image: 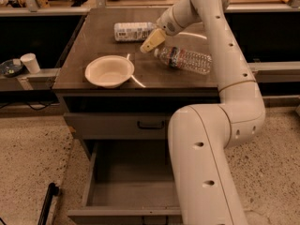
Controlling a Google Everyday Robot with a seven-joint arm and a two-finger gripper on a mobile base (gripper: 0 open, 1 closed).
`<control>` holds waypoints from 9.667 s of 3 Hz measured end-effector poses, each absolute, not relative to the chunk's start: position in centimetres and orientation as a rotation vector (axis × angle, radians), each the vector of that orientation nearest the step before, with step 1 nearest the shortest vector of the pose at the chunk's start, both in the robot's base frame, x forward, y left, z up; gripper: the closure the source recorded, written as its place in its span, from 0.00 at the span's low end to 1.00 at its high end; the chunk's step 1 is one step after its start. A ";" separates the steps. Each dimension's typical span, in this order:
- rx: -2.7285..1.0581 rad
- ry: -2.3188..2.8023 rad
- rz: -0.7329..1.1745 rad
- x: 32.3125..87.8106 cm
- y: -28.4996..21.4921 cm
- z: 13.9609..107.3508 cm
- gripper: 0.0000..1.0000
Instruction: Place blue plastic bottle into middle drawer
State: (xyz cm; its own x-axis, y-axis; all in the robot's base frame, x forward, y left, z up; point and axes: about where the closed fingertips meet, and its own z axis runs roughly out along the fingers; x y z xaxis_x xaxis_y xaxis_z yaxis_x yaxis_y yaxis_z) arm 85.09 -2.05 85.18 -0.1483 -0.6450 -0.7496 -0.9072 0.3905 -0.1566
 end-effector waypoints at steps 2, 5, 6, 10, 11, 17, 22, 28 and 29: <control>-1.327 1.912 0.450 84.9 -1.8 84.6 0.20; -1.322 1.925 0.441 84.9 -2.1 84.6 0.81; -1.331 1.922 0.436 84.8 -2.1 84.8 1.00; -1.345 1.911 0.429 84.5 -2.2 85.3 0.04; -1.345 1.911 0.429 84.5 -2.2 85.3 0.00; -1.340 1.903 0.453 85.5 -0.1 83.7 0.85; -1.629 1.814 0.091 84.1 2.2 89.9 1.00; -1.455 1.506 0.177 77.0 0.5 95.1 1.00; -1.448 1.476 0.157 76.7 0.2 96.2 1.00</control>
Offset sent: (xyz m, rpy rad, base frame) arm 0.0346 -0.0129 0.0167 -0.0026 0.0423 -0.0187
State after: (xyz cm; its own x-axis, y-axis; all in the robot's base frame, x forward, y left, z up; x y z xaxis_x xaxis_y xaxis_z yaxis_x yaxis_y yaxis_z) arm 76.72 0.20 96.25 0.2411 -0.6703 -0.7019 -0.8026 0.2689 -0.5325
